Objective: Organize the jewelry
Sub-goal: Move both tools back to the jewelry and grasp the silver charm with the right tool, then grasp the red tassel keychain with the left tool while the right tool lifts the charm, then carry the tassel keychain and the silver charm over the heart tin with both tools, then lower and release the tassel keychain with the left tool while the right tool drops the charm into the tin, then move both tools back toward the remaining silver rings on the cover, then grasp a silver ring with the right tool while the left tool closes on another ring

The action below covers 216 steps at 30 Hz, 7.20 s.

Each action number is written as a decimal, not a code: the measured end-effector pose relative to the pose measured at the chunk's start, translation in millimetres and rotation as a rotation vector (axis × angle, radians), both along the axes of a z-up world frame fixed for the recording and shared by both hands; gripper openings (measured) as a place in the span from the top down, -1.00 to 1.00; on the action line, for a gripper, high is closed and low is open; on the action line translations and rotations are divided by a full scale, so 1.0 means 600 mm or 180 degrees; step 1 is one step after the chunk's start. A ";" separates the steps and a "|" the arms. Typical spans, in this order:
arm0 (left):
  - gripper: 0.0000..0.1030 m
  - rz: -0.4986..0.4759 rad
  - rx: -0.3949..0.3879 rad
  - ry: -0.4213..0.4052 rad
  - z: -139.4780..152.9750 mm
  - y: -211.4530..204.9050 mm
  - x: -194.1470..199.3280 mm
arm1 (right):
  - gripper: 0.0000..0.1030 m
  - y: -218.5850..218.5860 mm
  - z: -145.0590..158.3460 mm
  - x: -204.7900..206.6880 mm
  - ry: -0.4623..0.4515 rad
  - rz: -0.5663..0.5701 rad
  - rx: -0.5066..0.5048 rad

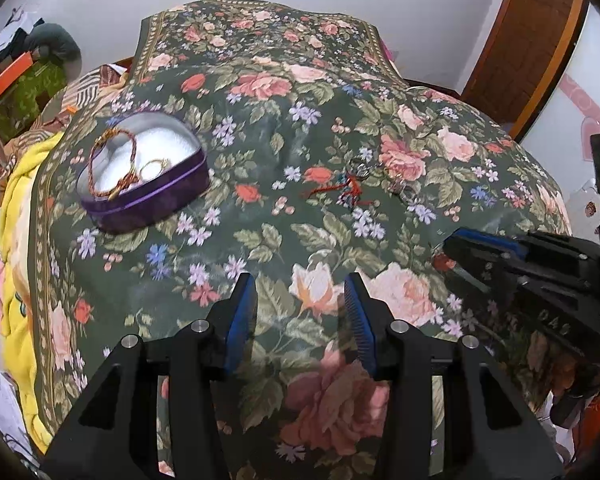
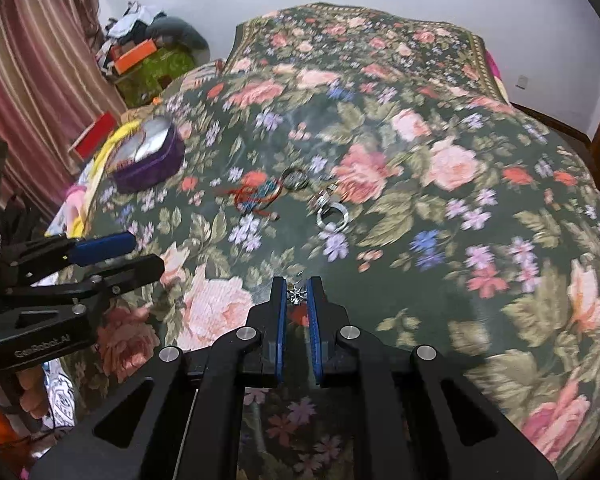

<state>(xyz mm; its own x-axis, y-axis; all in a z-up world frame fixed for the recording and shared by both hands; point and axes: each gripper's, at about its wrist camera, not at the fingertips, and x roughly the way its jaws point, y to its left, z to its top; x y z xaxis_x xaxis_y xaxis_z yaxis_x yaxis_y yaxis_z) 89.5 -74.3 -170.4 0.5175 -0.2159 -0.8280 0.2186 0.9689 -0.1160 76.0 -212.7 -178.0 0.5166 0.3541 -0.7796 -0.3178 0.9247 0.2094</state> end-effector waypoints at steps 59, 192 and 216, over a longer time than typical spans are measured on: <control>0.89 0.0395 -0.0346 -0.0970 0.166 0.081 0.027 | 0.83 0.085 0.144 0.034 -0.0721 0.0297 0.0254; 0.04 -0.0161 -0.0067 -0.0023 0.001 -0.033 0.055 | 0.24 0.016 0.006 0.086 0.0058 0.0229 -0.0420; 0.04 -0.0244 -0.0113 0.0010 -0.004 -0.046 0.089 | 0.65 0.020 0.016 0.080 -0.0024 0.0244 -0.0313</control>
